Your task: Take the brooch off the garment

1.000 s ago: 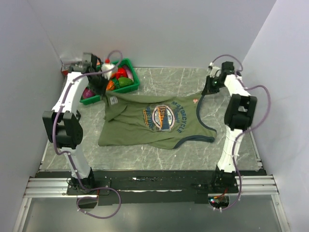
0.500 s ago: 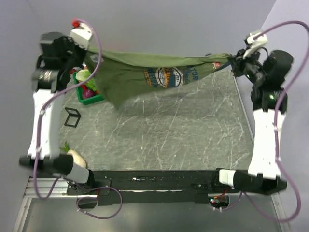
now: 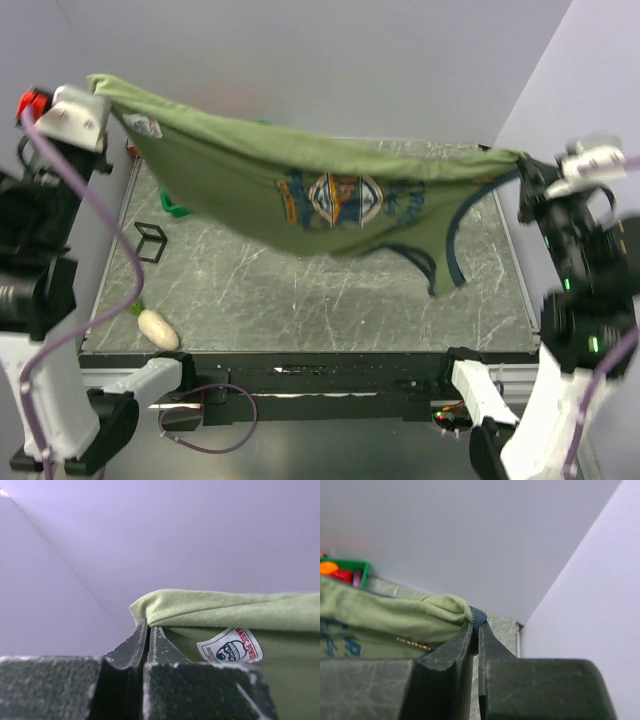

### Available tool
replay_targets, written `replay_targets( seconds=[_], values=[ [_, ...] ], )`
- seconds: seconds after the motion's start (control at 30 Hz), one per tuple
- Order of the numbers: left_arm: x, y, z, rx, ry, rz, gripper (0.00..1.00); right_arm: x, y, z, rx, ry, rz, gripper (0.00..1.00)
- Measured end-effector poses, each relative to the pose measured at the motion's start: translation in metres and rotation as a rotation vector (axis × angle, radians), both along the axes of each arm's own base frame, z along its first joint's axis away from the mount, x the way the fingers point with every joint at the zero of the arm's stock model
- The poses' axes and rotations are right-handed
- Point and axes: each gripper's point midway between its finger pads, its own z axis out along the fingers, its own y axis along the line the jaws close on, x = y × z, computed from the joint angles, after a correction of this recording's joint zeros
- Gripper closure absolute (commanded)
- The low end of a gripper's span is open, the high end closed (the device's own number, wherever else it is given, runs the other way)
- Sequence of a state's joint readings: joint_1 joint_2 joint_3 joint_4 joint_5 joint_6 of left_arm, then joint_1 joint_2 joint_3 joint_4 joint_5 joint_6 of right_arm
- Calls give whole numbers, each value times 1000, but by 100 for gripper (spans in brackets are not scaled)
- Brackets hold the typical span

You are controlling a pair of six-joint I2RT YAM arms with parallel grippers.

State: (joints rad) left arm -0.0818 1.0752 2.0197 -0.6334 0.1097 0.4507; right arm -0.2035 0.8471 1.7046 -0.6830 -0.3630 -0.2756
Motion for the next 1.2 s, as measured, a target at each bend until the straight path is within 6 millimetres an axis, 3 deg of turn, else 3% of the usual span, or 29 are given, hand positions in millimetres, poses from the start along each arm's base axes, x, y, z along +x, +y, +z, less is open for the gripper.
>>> replay_targets(
  seconds=[0.1,0.2,0.27,0.33,0.43,0.57,0.6,0.63,0.73,0.8,0.9,1.0,1.03,1.07,1.2],
  values=[
    [-26,-4,4,8,-28,-33,93,-43,7,15,0,-73,-10,100],
    [-38,-10,-1,17,-32,-70,94,-79,14,22,-10,-141,-12,100],
    [-29,-15,-20,20,11,-93,96,-81,15,10,-13,-135,-12,100],
    [-10,-20,-49,18,91,-113,99,-70,13,-13,-11,-83,-6,100],
    [42,-29,-128,17,290,-140,99,-26,7,-76,15,88,9,100],
    [105,-38,-261,9,623,-161,99,37,-2,-195,76,417,35,100],
    [119,-39,-306,5,733,-159,99,48,-4,-224,91,499,40,100],
    [128,-40,-343,2,827,-156,99,57,-6,-250,104,573,45,100],
    [142,-40,-431,-4,1058,-141,99,87,-11,-314,141,764,52,100],
    [155,-40,-475,-15,1170,-118,99,114,-17,-350,164,868,49,100],
    [183,-37,-516,-32,1274,-63,99,153,-27,-387,189,970,23,100],
    [233,-34,-529,-53,1276,-1,95,205,-39,-403,184,993,-15,70],
    [243,-34,-529,-59,1267,7,76,221,-43,-405,176,991,-28,60],
    [255,-33,-527,-63,1254,19,66,237,-47,-406,168,987,-43,57],
    [285,-36,-509,-84,1214,25,40,288,-56,-401,140,939,-73,50]
  ],
)
